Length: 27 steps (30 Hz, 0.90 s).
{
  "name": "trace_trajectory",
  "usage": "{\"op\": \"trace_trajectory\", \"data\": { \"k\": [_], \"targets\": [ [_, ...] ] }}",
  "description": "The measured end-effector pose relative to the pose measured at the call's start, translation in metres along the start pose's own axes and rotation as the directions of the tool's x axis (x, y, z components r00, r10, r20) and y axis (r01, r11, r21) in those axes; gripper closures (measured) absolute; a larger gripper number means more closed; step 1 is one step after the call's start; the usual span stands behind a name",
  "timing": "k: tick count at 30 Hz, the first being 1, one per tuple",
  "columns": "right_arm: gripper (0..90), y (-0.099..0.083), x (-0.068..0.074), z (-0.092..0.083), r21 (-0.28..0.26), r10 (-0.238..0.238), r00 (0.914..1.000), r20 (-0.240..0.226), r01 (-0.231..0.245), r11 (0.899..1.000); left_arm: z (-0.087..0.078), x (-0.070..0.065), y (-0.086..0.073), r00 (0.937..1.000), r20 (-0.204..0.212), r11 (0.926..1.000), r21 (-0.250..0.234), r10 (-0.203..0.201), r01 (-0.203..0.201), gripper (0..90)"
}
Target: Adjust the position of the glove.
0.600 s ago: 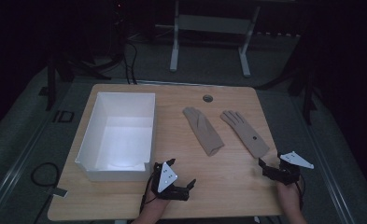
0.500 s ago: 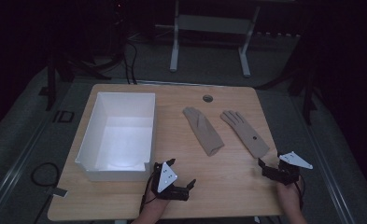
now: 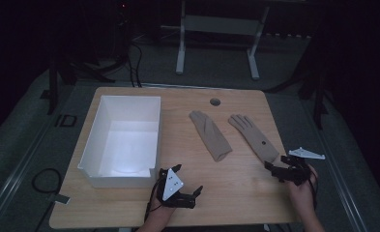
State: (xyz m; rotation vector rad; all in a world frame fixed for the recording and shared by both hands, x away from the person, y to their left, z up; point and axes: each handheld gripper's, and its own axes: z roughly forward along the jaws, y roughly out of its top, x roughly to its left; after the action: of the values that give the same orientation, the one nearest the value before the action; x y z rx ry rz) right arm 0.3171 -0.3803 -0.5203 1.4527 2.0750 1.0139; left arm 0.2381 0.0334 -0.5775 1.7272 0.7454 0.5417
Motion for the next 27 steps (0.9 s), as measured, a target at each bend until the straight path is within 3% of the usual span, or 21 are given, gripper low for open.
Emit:
{"op": "trace_trajectory", "data": {
  "k": [1,7,12,23,27],
  "targets": [
    [12.5,0.003,0.001,0.000,0.004,0.004,1.0000,0.005,-0.004,1.000,0.000,0.000,0.000,1.0000,0.000,1.0000,0.000,0.000,0.000,0.2],
    [11.2,0.019,0.009,-0.003,-0.034,-0.031,0.9995,-0.005,0.031,0.999,0.000,0.000,0.000,1.0000,0.000,1.0000,-0.002,0.002,-0.002,0.2],
    [11.2,0.042,0.024,-0.007,-0.073,-0.105,0.9944,-0.004,0.105,0.992,0.000,0.001,0.000,1.0000,0.002,1.0000,-0.002,-0.008,0.008,0.2],
    [15.7,0.068,0.040,-0.006,-0.103,-0.132,0.9905,-0.039,0.127,0.986,0.000,0.001,0.000,0.9999,0.003,0.9999,-0.004,-0.010,0.010,0.2],
    [16.5,0.081,0.050,-0.004,-0.114,-0.167,0.9852,-0.038,0.162,0.980,0.000,0.001,0.000,0.9999,0.002,0.9999,-0.004,-0.010,0.010,0.2]
  ]
}}
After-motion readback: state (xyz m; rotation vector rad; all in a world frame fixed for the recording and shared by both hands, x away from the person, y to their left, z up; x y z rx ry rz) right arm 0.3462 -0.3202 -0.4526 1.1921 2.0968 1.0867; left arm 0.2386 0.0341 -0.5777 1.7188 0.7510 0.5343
